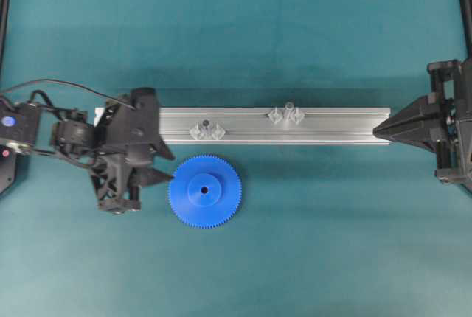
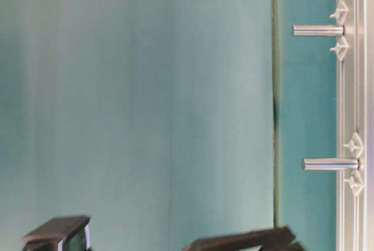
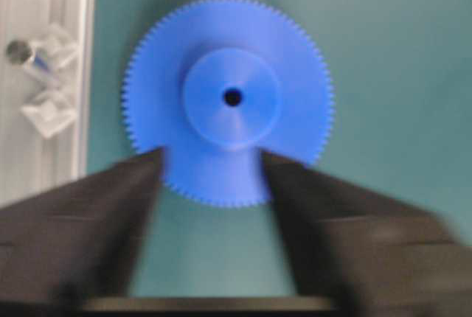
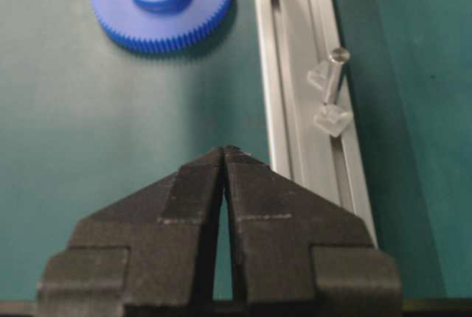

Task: Find the location of the shaft and insert the large gear.
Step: 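Move the left gripper down over the blue gear's hub, then close the left gripper on the blue gear's hub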

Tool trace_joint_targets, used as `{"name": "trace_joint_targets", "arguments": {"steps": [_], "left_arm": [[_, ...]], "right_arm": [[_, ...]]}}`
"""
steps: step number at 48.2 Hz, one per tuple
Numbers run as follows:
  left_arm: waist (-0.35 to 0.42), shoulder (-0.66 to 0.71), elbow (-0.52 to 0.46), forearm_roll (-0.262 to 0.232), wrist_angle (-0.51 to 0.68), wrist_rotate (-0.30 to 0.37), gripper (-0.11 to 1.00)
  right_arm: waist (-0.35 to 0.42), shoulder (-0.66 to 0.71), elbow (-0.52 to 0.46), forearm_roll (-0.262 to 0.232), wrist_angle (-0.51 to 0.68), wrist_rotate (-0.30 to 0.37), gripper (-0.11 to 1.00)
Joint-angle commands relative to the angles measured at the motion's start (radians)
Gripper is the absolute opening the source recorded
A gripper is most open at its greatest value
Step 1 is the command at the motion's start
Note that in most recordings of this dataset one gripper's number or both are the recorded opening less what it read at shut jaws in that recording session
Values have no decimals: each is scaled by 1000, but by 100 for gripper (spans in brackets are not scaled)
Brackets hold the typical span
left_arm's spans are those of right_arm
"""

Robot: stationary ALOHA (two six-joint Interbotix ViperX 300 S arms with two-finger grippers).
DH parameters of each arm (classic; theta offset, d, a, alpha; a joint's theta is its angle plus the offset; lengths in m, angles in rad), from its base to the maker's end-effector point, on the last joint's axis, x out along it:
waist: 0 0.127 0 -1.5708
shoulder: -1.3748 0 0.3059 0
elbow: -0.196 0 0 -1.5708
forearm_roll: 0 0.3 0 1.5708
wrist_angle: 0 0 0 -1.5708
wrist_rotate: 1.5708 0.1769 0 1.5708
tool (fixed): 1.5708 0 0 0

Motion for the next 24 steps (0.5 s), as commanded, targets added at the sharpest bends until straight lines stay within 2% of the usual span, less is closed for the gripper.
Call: {"name": "trace_joint_targets", "arguments": {"steps": [1,5,7,24], "left_arm": [[-14,26,-41,3,-3,8,70],[-18,72,-64,3,-3,12,88],[-18,94,-75,3,-5,14,92],[-18,275,-190,3,52,17,92]], "right_arm": [[0,8,-21,0,3,6,10],[-2,6,-21,-2,11,6,10],[0,8,-21,0,14,6,10],[-2,6,-15,0,41,12,10]]}}
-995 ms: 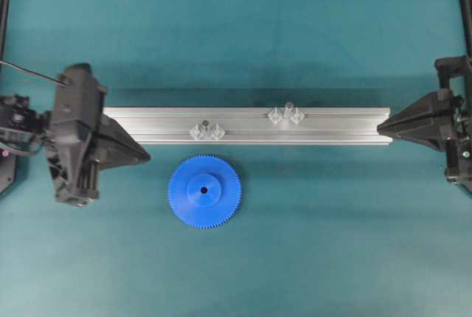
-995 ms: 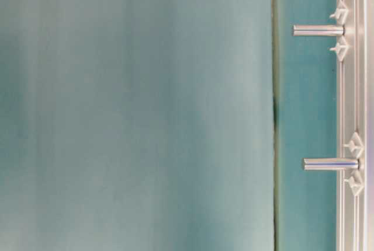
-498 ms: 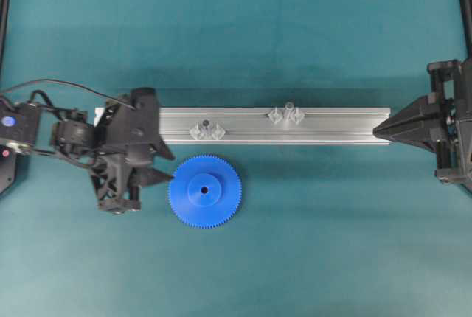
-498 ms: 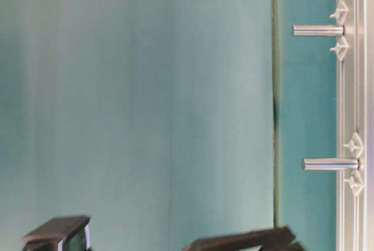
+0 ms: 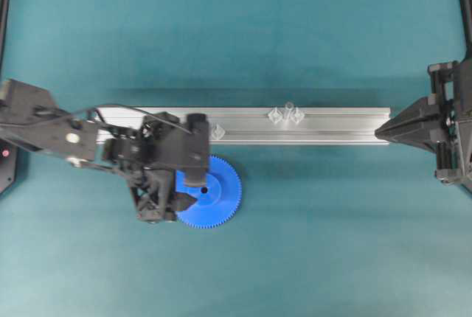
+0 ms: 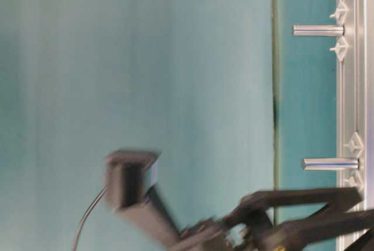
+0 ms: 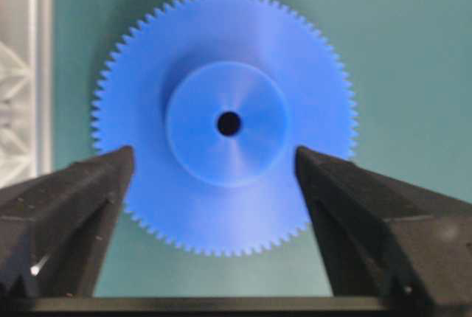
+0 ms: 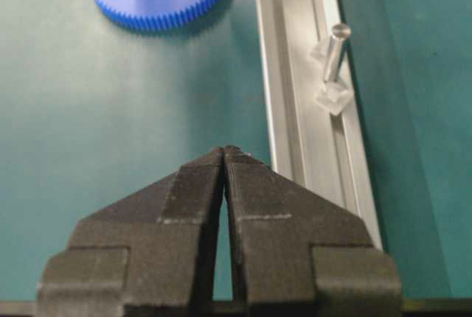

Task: Find the location of the shaft and insert the large gear.
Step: 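Close the left gripper on the blue gear's hub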

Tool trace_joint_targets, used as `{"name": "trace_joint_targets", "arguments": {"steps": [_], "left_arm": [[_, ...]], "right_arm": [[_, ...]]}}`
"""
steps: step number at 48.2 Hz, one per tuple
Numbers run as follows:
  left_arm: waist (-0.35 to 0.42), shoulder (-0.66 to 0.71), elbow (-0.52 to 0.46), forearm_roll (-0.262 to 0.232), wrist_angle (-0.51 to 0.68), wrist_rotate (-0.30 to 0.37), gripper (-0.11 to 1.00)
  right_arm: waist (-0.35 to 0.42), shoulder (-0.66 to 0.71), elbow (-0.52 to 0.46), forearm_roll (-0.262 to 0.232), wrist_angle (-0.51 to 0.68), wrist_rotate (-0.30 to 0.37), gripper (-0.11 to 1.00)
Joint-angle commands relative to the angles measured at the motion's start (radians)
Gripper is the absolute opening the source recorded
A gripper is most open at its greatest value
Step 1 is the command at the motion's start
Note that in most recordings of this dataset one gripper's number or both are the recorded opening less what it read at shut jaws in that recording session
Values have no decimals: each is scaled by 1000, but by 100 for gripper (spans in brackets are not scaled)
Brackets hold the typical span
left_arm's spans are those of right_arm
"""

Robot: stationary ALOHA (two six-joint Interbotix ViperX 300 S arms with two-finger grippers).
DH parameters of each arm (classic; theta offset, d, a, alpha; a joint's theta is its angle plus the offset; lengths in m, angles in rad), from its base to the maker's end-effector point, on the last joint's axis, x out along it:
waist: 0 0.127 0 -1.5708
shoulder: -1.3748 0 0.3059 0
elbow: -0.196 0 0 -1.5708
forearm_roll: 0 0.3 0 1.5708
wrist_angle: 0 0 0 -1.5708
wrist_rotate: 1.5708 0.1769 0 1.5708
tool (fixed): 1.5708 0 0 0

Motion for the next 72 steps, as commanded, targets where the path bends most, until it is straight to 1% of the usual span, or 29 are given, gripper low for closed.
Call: {"name": "trace_joint_targets", "arguments": {"steps": [1,8,15,30,48,60,72], "left_arm": [[-8,21,-52,3,12,0,92],[-23,69,-91,3,18,0,92],[-35,95,-106,3,18,-3,92],[-38,114,-106,3,60,0,92],[-37,123,-112,6,75,0,92],[-37,153,-118,8,92,2,93],[-37,153,-120,8,166,-2,93]], "right_arm": [[-2,6,-15,0,0,9,10],[-2,5,-11,0,0,8,10],[-3,2,-6,0,0,9,10],[-6,-9,2,0,0,9,10],[-6,-29,8,0,2,9,10],[-6,-32,9,0,0,9,10],[-6,-41,12,0,0,11,10]]}}
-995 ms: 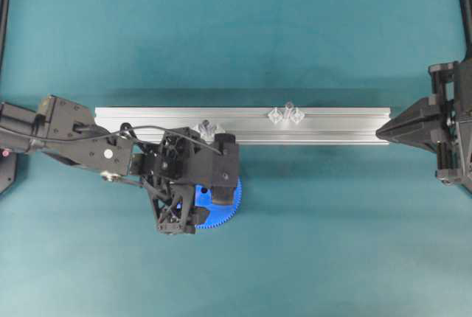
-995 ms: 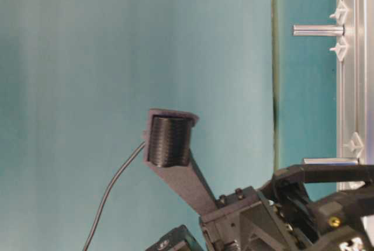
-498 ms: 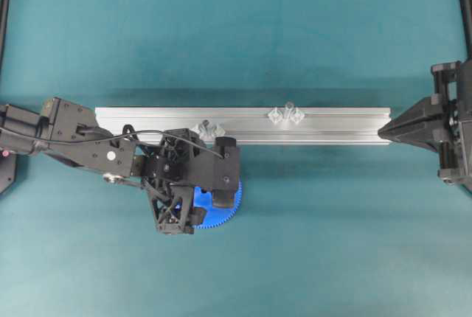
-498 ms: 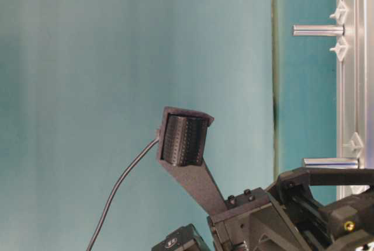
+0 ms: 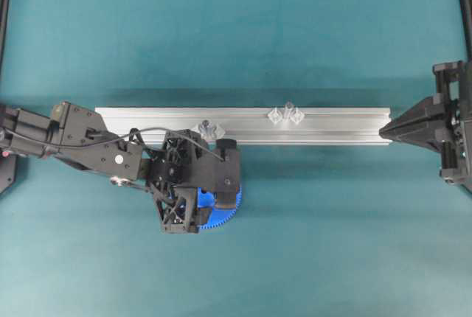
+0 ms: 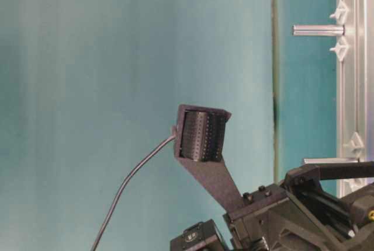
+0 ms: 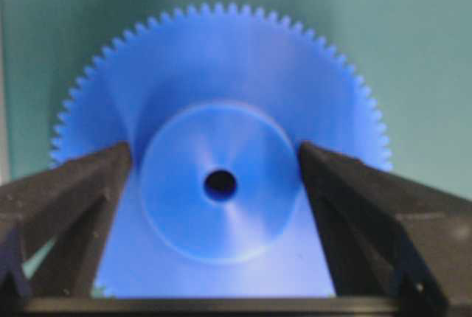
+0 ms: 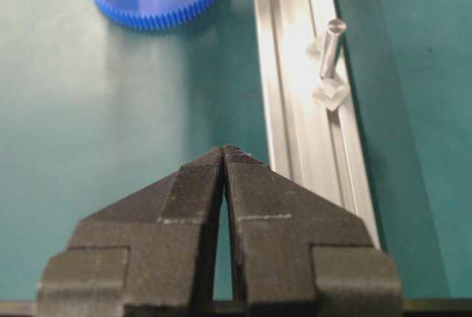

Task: Find the location of the shaft and insert the large gear.
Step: 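Close the left gripper on the blue gear's hub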

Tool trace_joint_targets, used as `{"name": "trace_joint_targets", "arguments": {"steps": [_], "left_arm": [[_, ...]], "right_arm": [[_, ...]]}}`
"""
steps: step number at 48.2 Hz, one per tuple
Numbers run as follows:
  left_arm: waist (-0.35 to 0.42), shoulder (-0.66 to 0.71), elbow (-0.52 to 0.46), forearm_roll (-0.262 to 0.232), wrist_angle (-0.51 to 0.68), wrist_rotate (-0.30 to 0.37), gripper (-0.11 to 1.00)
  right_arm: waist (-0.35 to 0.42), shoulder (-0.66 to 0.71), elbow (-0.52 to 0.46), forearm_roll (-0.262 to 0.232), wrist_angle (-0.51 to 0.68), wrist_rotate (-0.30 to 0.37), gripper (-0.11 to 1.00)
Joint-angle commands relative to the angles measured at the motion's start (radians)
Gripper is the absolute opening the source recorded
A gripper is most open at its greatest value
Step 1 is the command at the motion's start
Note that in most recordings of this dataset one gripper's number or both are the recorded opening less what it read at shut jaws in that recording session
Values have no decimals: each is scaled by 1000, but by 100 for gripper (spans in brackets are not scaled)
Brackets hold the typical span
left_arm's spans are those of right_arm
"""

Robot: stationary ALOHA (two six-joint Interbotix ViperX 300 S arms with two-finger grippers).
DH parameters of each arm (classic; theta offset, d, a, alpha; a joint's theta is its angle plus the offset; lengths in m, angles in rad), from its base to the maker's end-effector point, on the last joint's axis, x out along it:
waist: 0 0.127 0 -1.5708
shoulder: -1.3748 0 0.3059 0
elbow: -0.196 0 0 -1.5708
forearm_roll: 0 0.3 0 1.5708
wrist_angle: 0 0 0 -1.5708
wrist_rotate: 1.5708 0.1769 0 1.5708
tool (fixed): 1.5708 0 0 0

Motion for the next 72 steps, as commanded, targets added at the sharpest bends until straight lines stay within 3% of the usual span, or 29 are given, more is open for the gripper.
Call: {"name": "trace_joint_targets", "arguments": {"steps": [1,21,45,72], "left_arm": [[0,-14,-9,3,28,0,93],[0,-52,-21,2,112,2,93],[0,-5,-98,3,97,0,93],[0,8,-87,3,97,-2,93]], "right_arm": [[-2,2,-8,-2,-5,8,10],[-2,-9,-3,0,-5,9,10],[-3,-9,5,0,-8,9,10],[-2,-11,5,0,-9,9,10]]}}
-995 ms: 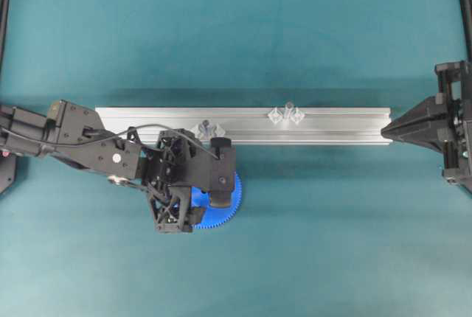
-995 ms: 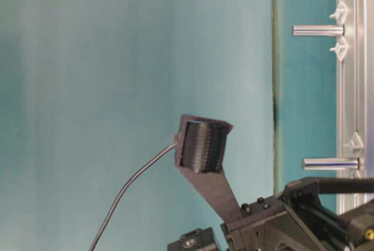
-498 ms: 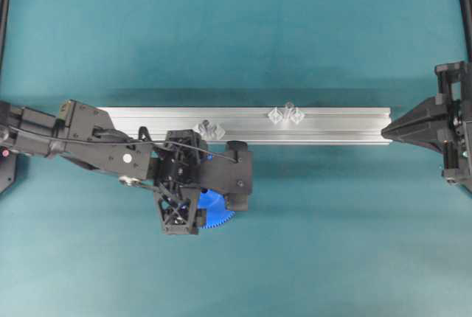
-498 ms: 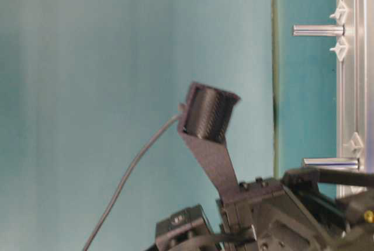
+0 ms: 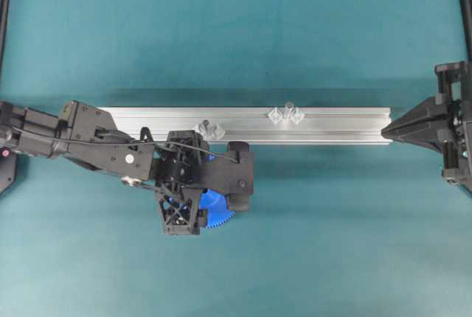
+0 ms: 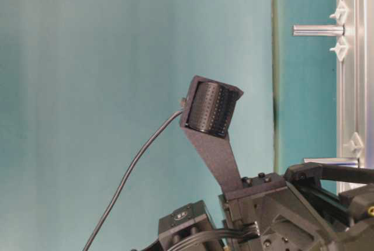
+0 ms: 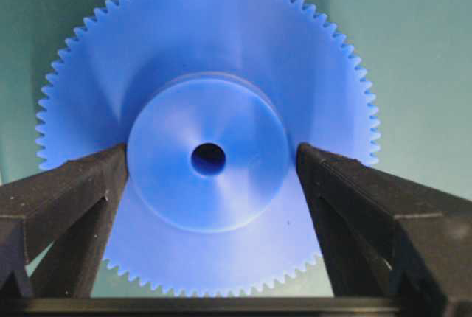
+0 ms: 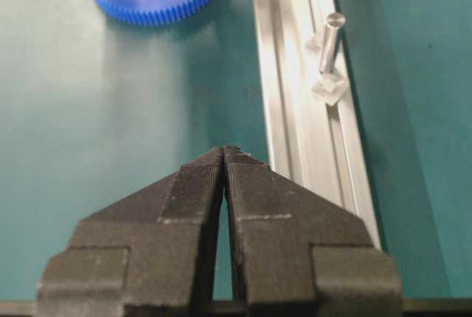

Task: Find the location of the shaft and insert the large gear.
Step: 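Close the left gripper on the blue gear's hub, then lift the gear and carry it toward the right shaft on the rail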

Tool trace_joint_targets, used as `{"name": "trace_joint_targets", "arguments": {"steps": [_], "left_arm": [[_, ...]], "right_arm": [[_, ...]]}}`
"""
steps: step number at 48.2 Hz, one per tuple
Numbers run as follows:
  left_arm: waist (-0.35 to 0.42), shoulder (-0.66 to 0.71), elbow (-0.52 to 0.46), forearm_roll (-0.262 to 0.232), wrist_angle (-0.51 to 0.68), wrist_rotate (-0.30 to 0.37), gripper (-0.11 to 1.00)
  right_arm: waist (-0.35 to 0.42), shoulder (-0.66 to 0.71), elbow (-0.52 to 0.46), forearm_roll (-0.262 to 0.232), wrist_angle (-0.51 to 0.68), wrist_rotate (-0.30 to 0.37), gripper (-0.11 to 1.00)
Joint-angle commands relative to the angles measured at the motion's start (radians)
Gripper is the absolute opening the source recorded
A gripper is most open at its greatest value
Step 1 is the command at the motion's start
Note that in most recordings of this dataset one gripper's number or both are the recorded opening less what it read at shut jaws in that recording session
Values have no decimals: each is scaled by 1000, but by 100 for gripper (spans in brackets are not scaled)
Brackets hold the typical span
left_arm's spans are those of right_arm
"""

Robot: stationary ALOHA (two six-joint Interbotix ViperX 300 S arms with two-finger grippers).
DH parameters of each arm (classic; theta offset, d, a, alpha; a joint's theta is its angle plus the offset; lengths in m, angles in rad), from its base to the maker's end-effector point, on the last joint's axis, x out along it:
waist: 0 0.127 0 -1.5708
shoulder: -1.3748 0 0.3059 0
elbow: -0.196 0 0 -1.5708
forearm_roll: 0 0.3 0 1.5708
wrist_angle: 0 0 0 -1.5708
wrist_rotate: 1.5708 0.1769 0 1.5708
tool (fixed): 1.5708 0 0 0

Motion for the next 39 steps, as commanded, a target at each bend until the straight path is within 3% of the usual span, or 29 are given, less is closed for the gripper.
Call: {"name": "trace_joint_targets", "arguments": {"steps": [1,23,35,39], "left_arm": [[-2,-11,-9,2,-5,-2,93],[-2,-3,-9,3,-5,-12,91],[-2,-2,-9,3,-5,-11,74],[-2,-2,-9,3,-5,-8,73]], "right_arm": [[-2,6,-12,0,-9,9,10],[-2,6,-12,0,-9,9,10],[-2,6,-9,0,-8,9,10],[-2,6,-9,0,-8,9,10]]}}
